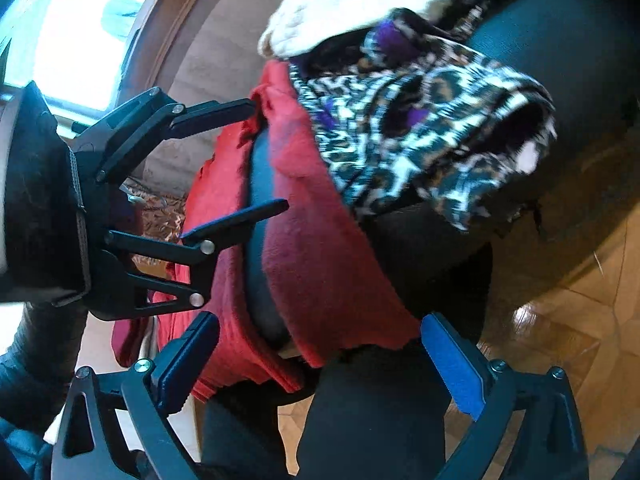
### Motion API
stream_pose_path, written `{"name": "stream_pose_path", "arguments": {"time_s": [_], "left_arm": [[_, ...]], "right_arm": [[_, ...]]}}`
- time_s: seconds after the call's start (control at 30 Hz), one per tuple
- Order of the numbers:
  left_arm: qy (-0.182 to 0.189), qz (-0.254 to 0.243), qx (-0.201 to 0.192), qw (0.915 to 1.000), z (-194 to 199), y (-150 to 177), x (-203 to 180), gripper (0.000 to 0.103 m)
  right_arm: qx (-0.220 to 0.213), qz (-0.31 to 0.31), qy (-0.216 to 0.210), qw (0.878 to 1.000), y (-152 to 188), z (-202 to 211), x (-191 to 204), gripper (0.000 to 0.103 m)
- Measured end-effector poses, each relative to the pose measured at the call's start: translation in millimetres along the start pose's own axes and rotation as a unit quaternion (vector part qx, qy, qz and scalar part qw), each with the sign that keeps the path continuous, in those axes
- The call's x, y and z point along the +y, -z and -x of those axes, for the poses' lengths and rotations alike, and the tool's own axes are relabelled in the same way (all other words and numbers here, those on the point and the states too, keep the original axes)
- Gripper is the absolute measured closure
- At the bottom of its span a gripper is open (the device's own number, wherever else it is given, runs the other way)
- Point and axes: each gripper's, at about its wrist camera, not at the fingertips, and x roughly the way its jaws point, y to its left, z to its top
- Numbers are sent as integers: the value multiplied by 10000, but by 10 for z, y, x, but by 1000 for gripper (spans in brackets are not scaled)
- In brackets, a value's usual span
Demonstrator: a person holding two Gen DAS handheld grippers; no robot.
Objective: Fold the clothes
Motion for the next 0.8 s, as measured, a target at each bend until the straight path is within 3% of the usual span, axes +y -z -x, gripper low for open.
{"name": "stream_pose_path", "arguments": {"time_s": [0.07,0.13,0.17,0.2,0.23,0.27,0.33,0.37,0.43,0.47,0.53,0.6,0.63,0.67,0.8], "left_arm": [[-39,-106,111,9999,-102,-19,-27,40],[-43,183,72,9998,-122,-10,-6,50],[24,447,97,9989,-125,10,37,77],[93,720,114,9973,-125,32,82,96],[189,1095,33,9938,-93,81,169,97],[294,1498,-61,9883,-56,136,266,97],[539,2707,-466,9600,110,367,602,97],[596,3418,-719,9351,228,555,818,97],[686,4379,-1120,8894,414,904,1103,97],[739,4862,-1336,8604,511,1116,1252,97],[754,5775,-1772,7934,706,1584,1500,97],[764,6619,-2245,7111,887,2143,1670,97],[657,6857,-2344,6859,946,2340,1689,97],[530,7177,-2445,6498,1003,2616,1687,97],[219,8112,-2619,5224,1061,3482,1403,97]], "right_arm": [[-8,-88,28,10000,-1,-5,-30,1],[-48,-82,50,9999,4,36,-42,1],[-78,-53,67,9999,7,68,-50,1],[-108,-19,83,9999,8,98,-53,1],[-144,61,94,9998,1,111,-8,1],[-173,181,122,9996,3,123,52,1],[-227,428,177,9987,8,145,177,1],[-228,594,183,9978,15,132,273,1],[-211,1010,155,9945,31,94,507,1],[-194,1245,121,9920,41,69,638,1],[-112,1654,-52,9861,50,-48,892,1],[5,2096,-253,9775,54,-216,1170,1],[96,2360,-295,9713,51,-368,1321,1],[158,2582,-289,9655,45,-508,1443,1],[206,3328,-96,9427,-22,-1117,1919,1]]}}
